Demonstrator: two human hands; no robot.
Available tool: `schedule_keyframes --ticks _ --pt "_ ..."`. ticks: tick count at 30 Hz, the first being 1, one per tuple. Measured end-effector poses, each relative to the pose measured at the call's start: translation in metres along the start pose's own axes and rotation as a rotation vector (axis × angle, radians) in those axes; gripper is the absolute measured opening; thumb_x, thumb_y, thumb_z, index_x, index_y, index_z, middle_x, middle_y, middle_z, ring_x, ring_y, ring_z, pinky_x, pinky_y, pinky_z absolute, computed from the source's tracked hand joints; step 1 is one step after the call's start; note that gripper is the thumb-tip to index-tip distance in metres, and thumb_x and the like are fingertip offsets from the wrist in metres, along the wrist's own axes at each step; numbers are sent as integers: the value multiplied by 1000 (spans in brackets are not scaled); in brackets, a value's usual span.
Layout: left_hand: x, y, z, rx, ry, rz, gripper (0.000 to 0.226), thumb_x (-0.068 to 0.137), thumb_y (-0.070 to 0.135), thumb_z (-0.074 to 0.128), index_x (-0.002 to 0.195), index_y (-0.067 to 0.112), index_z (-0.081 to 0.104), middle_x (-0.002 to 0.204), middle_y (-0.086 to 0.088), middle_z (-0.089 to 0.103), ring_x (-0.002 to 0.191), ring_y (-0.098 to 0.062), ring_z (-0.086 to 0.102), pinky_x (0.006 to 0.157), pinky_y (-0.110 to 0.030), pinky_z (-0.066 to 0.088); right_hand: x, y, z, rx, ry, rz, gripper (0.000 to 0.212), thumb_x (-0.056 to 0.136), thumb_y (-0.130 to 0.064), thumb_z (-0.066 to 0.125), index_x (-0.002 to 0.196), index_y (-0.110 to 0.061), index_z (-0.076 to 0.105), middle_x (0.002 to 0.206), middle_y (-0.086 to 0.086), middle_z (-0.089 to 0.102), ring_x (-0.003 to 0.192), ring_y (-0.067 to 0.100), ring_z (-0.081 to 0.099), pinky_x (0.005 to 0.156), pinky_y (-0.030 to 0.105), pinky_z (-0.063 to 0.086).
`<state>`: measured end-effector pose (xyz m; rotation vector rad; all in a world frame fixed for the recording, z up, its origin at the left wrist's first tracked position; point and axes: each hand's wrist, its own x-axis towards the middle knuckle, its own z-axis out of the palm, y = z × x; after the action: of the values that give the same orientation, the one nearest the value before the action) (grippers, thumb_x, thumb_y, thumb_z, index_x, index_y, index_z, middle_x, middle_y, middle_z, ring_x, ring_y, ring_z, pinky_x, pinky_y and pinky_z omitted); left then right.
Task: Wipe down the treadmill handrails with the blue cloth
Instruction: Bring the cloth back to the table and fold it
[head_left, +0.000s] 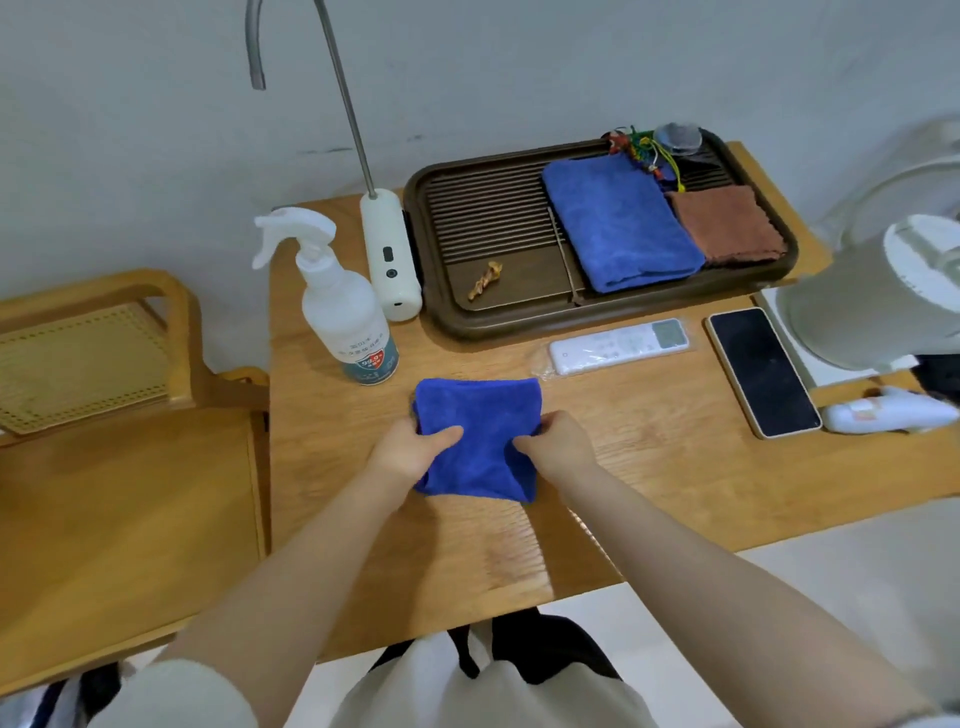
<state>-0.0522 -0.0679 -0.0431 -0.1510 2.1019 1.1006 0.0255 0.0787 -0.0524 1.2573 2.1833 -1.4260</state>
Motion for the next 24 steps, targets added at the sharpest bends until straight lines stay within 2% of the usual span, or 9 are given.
schedule_keyframes --ticks 3,5,8,11,14,17,19,21,24 --pt "-1 9 -1 -165 -141 11 27 87 24 60 113 20 58 116 -2 65 97 -17 60 80 -29 47 -16 0 -9 251 53 55 23 79 -8 54 100 -2 58 91 13 63 83 26 59 71 39 49" --pt "0 16 4 -210 -147 80 31 87 20 59 118 22 55 115 2 63 101 -17 59 83 -31 48 -28 -1 -20 354 145 45 24 80 -9 51 103 -8 57 95 13 63 86 28 60 71 38 48" --pt "-1 30 20 -193 -170 196 41 87 16 60 126 21 48 117 4 59 105 -17 56 87 -32 46 -46 -9 -39 305 312 -121 26 83 -9 49 107 -17 56 80 4 58 78 20 57 67 32 46" --pt "-6 44 35 -190 -299 273 35 90 23 56 124 24 50 120 2 62 107 -17 60 94 -41 49 -58 -26 -50 111 390 -309 36 84 -8 50 118 -19 53 65 -5 50 66 12 52 66 30 46" --pt "-9 57 45 -375 -521 217 41 93 52 37 117 28 60 113 3 69 107 -14 63 95 -40 46 -66 -42 -51 3 321 -446 43 87 -11 52 129 -15 46 70 -3 55 66 13 57 66 28 48" --pt "0 62 53 -545 -653 115 59 91 63 19 107 27 63 87 6 74 78 -6 69 68 -26 50 -69 -50 -50 53 129 -578 45 89 -15 56 132 -12 43 87 -7 60 75 14 64 70 30 53" --pt "3 66 63 -582 -681 118 48 91 58 32 102 26 65 83 6 74 74 -6 70 65 -24 51 -65 -46 -57 68 122 -642 34 90 -12 55 123 -9 52 91 -5 62 81 13 64 72 27 53" --pt "4 74 71 -624 -654 129 38 88 42 49 114 17 63 95 0 74 84 -12 71 72 -27 53 -55 -36 -73 85 206 -651 28 92 -13 53 119 -12 58 97 -6 64 89 7 62 77 19 50" --pt "8 88 89 -740 -590 106 38 86 15 57 124 12 55 109 -13 70 93 -26 69 72 -35 56 -30 -17 -105 24 378 -648 23 90 -10 53 110 -16 60 107 -5 61 98 6 54 80 11 41"
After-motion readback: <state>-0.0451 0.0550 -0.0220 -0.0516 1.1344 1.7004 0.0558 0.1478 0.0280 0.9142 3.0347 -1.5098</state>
